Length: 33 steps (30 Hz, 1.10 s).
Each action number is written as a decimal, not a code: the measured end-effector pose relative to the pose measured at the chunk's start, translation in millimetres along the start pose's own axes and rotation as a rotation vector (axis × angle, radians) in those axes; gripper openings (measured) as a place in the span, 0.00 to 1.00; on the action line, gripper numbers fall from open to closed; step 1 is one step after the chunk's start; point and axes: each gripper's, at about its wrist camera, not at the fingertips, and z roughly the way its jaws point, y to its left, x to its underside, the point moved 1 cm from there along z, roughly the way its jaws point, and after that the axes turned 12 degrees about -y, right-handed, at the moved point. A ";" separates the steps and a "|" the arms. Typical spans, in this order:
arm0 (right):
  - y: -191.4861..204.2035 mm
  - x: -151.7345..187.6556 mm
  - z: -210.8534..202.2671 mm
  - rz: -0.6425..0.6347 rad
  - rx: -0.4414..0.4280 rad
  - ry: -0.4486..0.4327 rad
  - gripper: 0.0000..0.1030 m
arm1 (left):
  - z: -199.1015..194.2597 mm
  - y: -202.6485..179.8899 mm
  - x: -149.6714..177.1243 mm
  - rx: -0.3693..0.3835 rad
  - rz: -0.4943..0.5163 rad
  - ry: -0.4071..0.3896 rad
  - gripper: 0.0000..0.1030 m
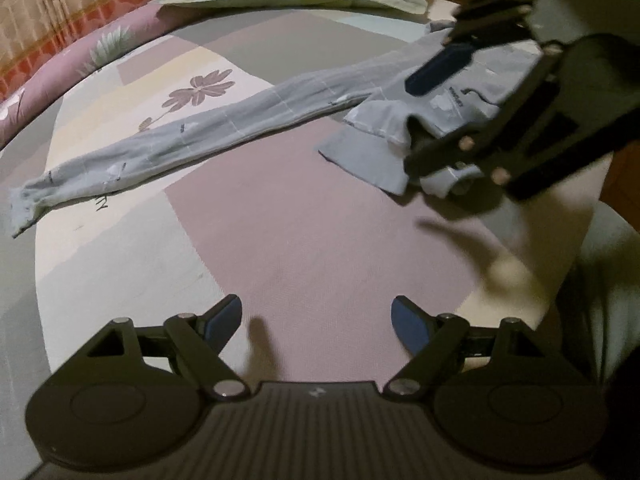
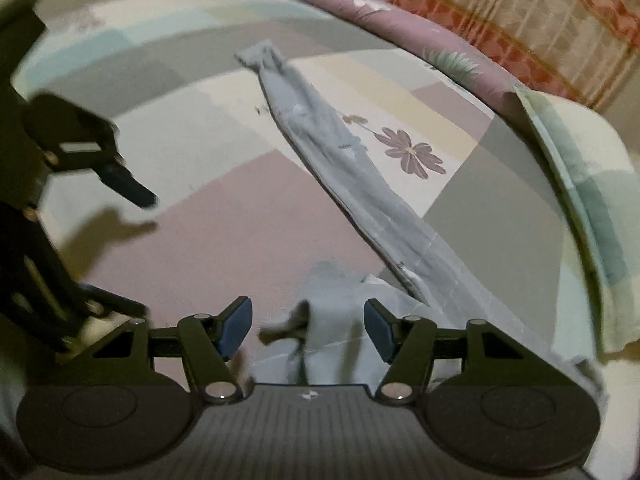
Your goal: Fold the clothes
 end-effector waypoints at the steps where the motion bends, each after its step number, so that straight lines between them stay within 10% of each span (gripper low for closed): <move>1: 0.7 0.0 -1.0 -0.025 0.009 0.010 0.64 | -1.4 0.3 2.1 0.002 0.003 0.000 0.80; 14: -8.6 -8.8 7.1 -0.142 0.115 0.061 0.63 | -2.7 3.0 9.1 0.016 0.023 -0.029 0.80; 25: 30.1 11.5 32.6 -0.541 0.148 0.132 0.35 | -9.8 5.8 14.2 0.010 0.031 -0.024 0.80; 28: 32.7 10.1 29.5 -0.560 0.132 0.131 0.04 | -10.9 8.8 16.2 0.005 0.026 -0.026 0.80; 33: 35.5 -13.3 16.1 -0.460 0.069 0.064 0.04 | -17.1 16.1 19.3 -0.007 0.013 -0.030 0.80</move>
